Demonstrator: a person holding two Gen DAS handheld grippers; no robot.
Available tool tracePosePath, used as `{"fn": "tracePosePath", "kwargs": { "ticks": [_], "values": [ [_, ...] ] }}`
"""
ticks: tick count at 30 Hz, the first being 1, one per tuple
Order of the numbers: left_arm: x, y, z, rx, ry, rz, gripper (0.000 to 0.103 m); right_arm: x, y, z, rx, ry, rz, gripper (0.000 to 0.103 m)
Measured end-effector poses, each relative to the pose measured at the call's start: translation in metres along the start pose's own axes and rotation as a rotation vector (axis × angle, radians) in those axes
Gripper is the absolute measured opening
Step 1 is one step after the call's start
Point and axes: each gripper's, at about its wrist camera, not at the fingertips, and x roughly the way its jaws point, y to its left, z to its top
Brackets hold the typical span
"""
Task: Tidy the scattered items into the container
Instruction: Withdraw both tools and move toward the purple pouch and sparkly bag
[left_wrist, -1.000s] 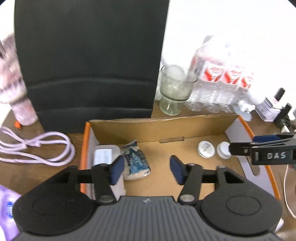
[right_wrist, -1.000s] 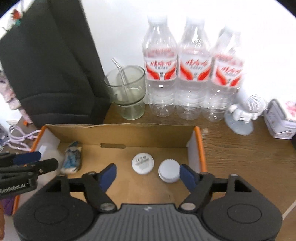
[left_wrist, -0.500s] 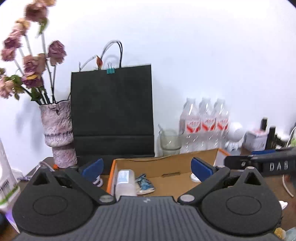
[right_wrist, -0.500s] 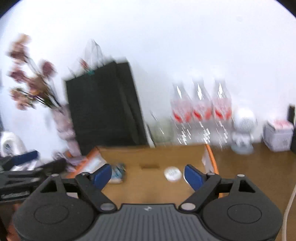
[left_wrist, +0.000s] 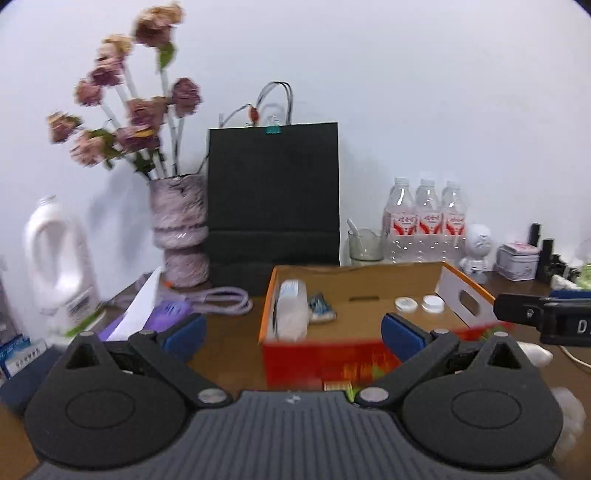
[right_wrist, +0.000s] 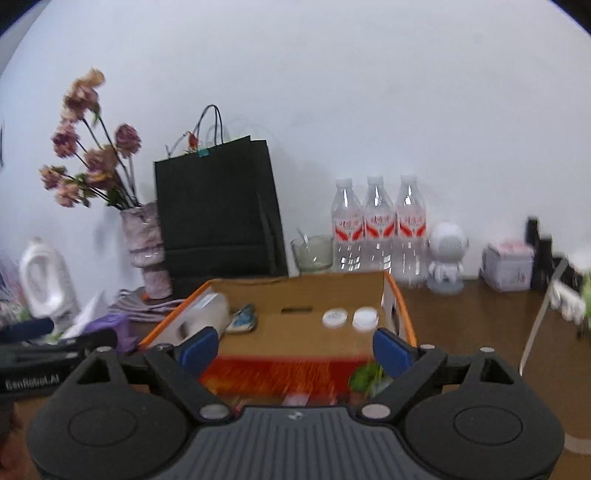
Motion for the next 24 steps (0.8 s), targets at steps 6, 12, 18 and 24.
{"fn": "tracePosePath", "kwargs": {
  "ticks": [6,12,18,24],
  "values": [
    [-0.079,0.02,-0.039,-0.094,0.018,-0.043,0.103,-0.072,0.014,-0.054,0.046,0.066,0.013,0.093],
    [-0.127,0.028,-0.077,-0.074,0.069,-0.012,0.103,-0.121,0.036,-0.096,-0.018,0.096,-0.001,0.093],
    [-0.156,0.031,-0.094,-0.056,0.083,-0.007,0.103,-0.153,0.04,-0.129,-0.012,0.116,0.019,0.093],
    [-0.143,0.03,-0.102,-0.056,0.111,-0.034,0.103,-0.146,0.038,-0.133,-0.002,0.125,0.014,0.091]
  ]
}}
